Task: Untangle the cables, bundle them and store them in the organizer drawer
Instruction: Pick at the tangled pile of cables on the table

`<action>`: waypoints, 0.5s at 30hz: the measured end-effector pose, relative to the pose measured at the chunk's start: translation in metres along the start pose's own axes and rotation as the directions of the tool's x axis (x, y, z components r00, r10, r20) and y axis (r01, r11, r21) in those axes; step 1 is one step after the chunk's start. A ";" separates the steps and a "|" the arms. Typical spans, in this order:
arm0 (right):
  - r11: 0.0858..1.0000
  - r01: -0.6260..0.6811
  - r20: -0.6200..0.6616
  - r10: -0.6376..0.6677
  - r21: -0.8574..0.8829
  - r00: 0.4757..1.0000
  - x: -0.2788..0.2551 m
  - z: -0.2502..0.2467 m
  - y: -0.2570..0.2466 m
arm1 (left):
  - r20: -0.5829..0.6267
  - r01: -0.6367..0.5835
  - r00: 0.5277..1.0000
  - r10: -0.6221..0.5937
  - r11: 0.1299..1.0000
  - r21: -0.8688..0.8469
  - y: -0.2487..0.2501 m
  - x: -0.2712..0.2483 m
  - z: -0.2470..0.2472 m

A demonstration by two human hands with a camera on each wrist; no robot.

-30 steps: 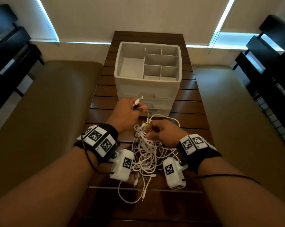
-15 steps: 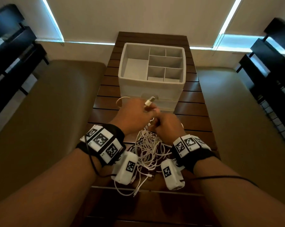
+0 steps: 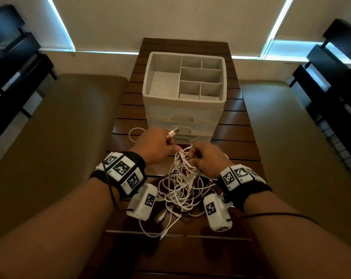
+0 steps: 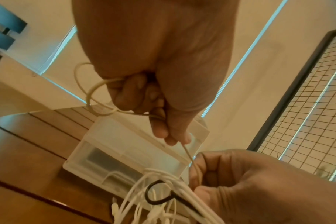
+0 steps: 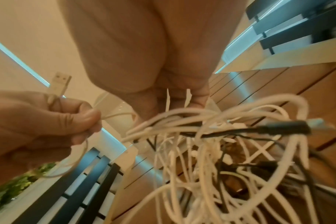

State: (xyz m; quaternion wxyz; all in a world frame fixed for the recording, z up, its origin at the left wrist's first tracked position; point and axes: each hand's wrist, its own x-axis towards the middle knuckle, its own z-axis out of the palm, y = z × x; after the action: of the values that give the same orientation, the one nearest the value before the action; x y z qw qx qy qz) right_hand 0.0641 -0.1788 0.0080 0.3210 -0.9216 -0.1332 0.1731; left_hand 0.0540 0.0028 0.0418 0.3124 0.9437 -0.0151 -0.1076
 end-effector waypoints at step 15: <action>0.992 0.042 -0.141 -0.025 0.118 0.990 0.000 0.000 0.011 | -0.190 0.142 0.977 -0.101 0.966 0.217 -0.013 0.008 -0.032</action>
State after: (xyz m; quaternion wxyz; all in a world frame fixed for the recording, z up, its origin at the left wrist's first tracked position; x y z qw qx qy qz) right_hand 0.0657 -0.1870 0.0009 0.3877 -0.9078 -0.1153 0.1107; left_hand 0.0684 0.0317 0.0576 0.1941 0.9784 0.0586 -0.0400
